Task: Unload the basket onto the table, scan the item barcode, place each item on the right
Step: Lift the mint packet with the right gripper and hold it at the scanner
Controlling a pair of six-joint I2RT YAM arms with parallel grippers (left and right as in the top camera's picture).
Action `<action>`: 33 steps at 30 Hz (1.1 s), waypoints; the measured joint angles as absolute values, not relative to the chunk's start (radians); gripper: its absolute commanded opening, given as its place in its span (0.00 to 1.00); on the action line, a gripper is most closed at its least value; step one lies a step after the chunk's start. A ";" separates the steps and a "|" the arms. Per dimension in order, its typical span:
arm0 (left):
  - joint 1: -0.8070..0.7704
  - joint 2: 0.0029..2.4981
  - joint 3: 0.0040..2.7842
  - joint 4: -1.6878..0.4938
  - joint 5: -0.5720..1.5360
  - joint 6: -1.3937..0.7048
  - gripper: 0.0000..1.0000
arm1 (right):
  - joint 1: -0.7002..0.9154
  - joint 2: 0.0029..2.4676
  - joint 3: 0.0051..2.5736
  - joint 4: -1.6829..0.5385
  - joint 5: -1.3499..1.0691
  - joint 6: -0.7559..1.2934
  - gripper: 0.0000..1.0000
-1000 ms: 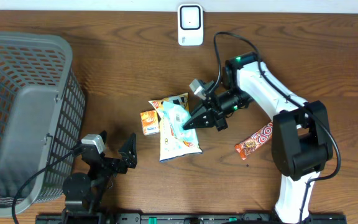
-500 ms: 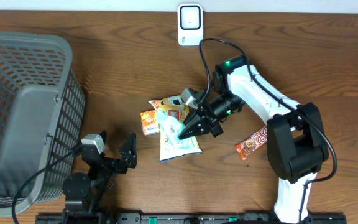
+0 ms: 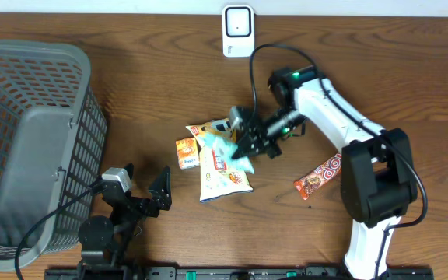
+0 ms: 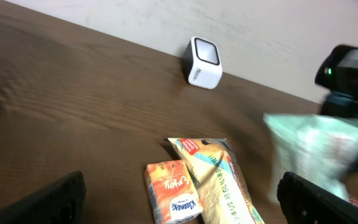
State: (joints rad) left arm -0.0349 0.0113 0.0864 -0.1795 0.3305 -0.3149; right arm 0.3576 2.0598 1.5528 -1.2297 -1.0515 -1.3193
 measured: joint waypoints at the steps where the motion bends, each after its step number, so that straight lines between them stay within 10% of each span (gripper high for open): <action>1: -0.035 0.011 0.086 -0.179 0.331 -0.315 0.98 | 0.344 2.060 1.553 -1.168 -1.026 -1.243 0.01; 13: -0.035 0.011 0.086 -0.179 0.331 -0.315 0.98 | 0.316 2.060 1.552 -0.576 -0.515 -0.489 0.01; 23: -0.035 0.011 0.086 -0.179 0.331 -0.315 0.98 | 0.382 2.075 1.587 -0.426 -0.055 -0.387 0.01; 33: -0.035 0.011 0.086 -0.179 0.331 -0.315 0.98 | 0.380 2.383 2.154 -0.608 0.144 -0.439 0.01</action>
State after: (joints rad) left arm -0.0349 0.0113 0.0864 -0.1795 0.3309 -0.3149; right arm 0.3801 2.3833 2.1540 -0.6079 0.1440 -0.4389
